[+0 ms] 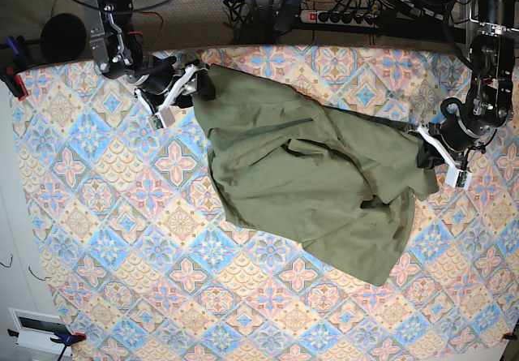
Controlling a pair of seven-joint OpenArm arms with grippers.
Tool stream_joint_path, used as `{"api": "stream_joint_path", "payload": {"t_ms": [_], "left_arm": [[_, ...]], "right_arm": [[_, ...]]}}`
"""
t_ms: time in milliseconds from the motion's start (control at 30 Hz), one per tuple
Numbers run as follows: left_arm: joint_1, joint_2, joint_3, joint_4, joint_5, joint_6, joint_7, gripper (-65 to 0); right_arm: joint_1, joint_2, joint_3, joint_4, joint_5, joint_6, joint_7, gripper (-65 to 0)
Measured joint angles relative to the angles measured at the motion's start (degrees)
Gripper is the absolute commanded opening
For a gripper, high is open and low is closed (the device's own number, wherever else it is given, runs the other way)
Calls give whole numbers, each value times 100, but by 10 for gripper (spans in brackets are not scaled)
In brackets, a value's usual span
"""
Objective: Layout the t-shirt on the table in an organized manner, then fold the t-shirt properly
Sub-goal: 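Drag the grasped fabric with the right gripper away from the left gripper, then pull the t-shirt with the right gripper while the left gripper releases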
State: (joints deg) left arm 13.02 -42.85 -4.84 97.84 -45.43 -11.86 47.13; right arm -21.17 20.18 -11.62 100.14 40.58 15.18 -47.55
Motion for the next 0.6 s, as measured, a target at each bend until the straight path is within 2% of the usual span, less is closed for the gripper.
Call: {"api": "stream_joint_path", "payload": {"t_ms": [467, 600], "left_arm": [[2, 20, 0, 0, 2, 2, 0, -650], [2, 111, 0, 0, 0, 0, 4, -650]], "right_arm": [[-184, -11, -74, 33, 42, 13, 107, -329], [-175, -232, -107, 33, 44, 15, 94, -329]]}}
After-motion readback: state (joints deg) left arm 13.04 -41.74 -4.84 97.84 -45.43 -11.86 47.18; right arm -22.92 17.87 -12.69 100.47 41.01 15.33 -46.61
